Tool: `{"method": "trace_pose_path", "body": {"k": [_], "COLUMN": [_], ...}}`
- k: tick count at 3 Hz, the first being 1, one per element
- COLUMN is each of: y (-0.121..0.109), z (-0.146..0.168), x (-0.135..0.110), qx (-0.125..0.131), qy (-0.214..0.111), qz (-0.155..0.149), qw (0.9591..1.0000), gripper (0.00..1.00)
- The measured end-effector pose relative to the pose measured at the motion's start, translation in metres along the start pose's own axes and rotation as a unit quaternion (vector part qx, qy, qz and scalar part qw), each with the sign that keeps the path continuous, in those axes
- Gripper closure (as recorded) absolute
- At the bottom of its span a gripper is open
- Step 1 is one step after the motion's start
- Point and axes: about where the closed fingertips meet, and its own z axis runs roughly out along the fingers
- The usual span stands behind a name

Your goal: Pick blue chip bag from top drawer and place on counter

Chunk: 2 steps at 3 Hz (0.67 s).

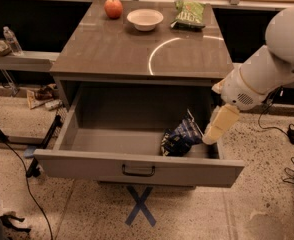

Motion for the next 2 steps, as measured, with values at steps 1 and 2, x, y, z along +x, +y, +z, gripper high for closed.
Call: {"method": "trace_pose_path", "body": {"k": [1, 2], "y": [-0.017, -0.031], "z": [0.037, 0.063], "x": [0.019, 0.029], "qx": [0.013, 0.032], "qy": [0.012, 0.019], "qz": [0.057, 0.115], "qw": [0.9982, 0.9927], "gripper": [0.00, 0.00]}}
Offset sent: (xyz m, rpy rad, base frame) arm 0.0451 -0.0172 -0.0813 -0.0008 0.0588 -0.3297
